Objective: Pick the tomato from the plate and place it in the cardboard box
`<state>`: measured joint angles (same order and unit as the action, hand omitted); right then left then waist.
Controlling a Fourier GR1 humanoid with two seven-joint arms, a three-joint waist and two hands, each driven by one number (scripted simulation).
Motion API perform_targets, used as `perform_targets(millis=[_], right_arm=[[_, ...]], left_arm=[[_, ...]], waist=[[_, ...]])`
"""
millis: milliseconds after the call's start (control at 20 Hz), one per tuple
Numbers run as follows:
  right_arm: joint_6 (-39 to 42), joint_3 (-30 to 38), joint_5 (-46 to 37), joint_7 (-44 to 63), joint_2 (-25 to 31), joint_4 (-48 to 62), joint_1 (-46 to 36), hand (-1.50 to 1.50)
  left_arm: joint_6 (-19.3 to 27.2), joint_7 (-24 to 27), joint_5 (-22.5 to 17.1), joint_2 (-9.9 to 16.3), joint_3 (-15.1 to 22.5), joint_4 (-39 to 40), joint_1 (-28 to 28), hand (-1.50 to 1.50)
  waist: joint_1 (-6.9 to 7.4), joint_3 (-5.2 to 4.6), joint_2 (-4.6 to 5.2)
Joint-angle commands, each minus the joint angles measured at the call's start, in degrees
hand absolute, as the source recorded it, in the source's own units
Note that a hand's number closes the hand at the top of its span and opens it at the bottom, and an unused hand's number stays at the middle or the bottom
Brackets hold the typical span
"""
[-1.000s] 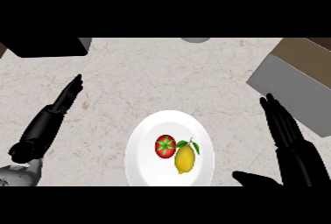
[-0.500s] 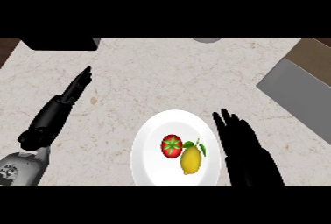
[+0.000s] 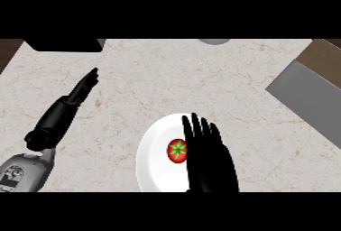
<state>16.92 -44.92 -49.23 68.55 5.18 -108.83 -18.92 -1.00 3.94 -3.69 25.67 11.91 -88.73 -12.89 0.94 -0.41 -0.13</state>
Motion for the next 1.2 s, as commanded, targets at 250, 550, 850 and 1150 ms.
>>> perform_targets(millis=[250, 550, 850, 1150], right_arm=[[4.7, 0.2, 2.2, 16.6, -5.1, 9.5, -6.7, -1.50], [2.4, 0.9, 2.0, 16.6, -5.1, 16.1, -9.7, -1.50], [1.4, -0.2, 2.8, 16.6, -5.1, 20.4, -11.0, -1.50], [2.0, 0.1, 2.7, 16.6, -5.1, 22.5, -11.1, -1.50]], left_arm=[[-0.2, 0.5, 0.2, -1.2, -0.3, 1.5, -1.4, 0.00], [-0.6, 0.8, 1.1, -0.8, -0.2, 0.6, 0.2, 0.00], [-2.2, 0.1, -0.3, -0.6, -1.7, 1.4, -1.7, 0.00], [-2.4, 0.8, -0.1, -1.0, -2.3, 2.5, -1.4, 0.00]], waist=[[-0.22, 0.16, -0.17], [0.34, 0.26, -0.10], [0.08, 0.30, -0.06], [-0.41, 0.29, -0.07]])
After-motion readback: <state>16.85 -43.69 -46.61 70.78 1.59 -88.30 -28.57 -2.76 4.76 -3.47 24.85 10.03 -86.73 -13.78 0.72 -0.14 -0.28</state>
